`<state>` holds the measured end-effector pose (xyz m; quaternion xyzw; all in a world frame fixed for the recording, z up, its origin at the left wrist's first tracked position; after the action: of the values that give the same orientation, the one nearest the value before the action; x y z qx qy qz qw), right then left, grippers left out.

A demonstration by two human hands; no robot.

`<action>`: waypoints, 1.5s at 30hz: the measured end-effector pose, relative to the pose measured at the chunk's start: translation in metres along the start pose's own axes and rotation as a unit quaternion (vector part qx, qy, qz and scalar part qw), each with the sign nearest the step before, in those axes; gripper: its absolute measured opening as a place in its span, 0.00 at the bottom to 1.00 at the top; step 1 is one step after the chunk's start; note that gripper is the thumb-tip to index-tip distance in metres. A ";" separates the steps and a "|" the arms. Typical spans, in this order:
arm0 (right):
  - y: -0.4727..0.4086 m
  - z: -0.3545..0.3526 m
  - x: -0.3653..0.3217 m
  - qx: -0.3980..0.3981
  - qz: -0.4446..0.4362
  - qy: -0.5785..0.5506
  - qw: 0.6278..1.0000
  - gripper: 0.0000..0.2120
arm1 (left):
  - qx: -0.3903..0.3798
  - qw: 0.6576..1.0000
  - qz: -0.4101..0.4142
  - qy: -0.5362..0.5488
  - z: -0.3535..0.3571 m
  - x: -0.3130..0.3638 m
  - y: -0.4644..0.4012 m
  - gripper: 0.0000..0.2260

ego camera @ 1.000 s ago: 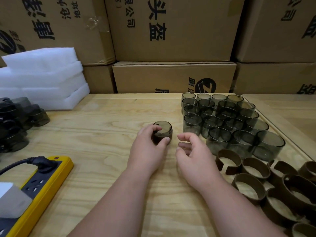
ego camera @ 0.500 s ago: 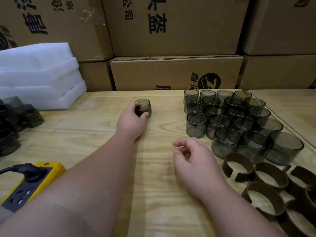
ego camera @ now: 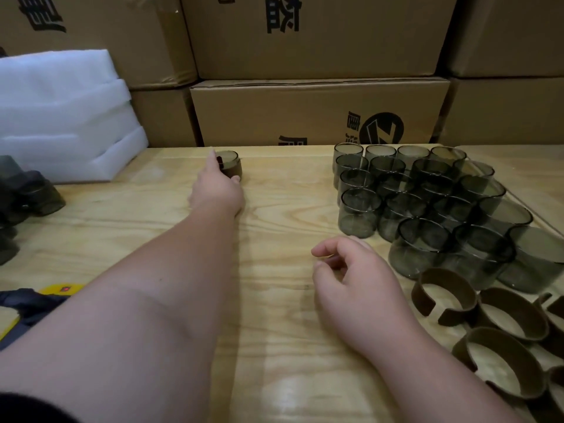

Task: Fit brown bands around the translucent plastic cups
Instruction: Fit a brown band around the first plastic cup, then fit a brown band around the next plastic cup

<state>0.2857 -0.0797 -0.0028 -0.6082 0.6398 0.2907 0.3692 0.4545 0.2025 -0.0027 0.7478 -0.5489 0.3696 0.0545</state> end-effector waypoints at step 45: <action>0.043 -0.064 -0.014 0.218 -0.051 -0.230 0.947 0.09 | -0.210 0.865 0.450 -0.064 0.032 0.178 0.234 0.24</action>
<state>0.2354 -0.1202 0.0411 -0.4614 0.5533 0.2568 0.6442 0.2911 -0.0438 0.0079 0.4121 -0.8929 0.1813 0.0028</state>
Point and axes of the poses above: each hand's wrist, its own y-axis away from the middle knuckle, its own z-axis out of the palm, x = y × z, the point moved 9 cm from there along -y, towards the middle knuckle, and after that the axes turned 13 degrees about z, right-handed, at the moved point
